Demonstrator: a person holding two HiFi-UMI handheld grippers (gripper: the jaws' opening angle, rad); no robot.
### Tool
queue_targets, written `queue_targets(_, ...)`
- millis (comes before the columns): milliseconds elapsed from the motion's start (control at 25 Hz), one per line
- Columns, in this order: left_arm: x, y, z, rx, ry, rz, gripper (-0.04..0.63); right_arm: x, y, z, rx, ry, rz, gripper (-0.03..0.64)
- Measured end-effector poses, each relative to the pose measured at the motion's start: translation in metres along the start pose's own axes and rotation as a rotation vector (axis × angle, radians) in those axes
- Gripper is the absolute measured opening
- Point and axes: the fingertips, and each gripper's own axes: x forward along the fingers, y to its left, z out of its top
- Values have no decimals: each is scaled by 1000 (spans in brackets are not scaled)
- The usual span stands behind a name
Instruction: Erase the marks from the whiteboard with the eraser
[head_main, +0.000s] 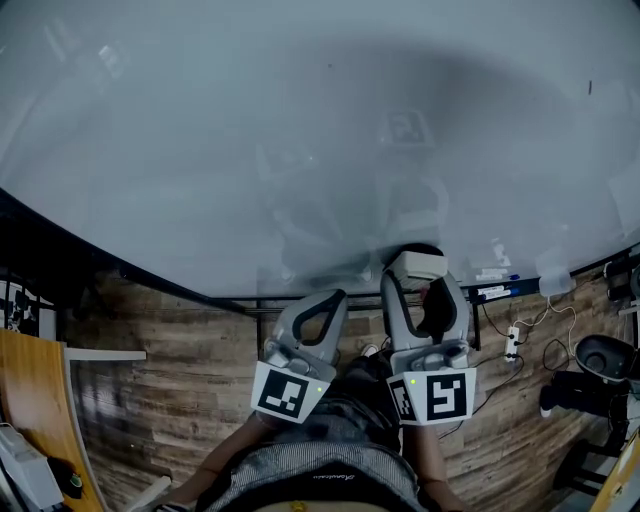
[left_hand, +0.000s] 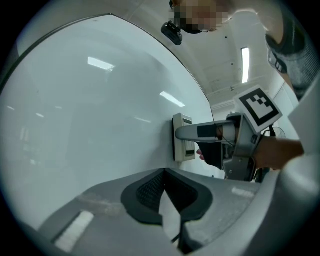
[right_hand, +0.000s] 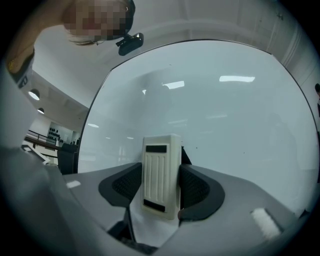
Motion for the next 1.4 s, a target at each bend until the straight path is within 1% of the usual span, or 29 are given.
queue_targets(120, -14, 17, -1, 0, -2, 15, 3, 5, 13, 0, -4, -2, -5, 241)
queue_targets(240, -25, 31, -4, -4, 0, 28, 3, 10, 31, -2, -8, -6, 12, 241)
queue_targets(400, -38, 44, -6, 3, -1, 40, 3, 15, 54, -3, -6, -17, 34, 241)
queue_targets(600, -51, 61, -10, 18, 6, 52, 3, 23, 70, -5, -1, -26, 38, 241)
queue_targets(920, -73, 82, -13, 15, 10, 81, 3, 35, 106, -7, -6, -33, 75, 241)
queue_targets(1080, -85, 90, -15, 9, 16, 102, 3, 39, 123, -7, -3, -36, 102, 241)
queue_targets(1240, -87, 88, -12, 16, 13, 122, 3, 40, 130, -3, -2, -40, 141, 241)
queue_targets(1400, -110, 113, -13, 4, 5, 159, 3, 52, 173, -5, -18, -41, 196, 241)
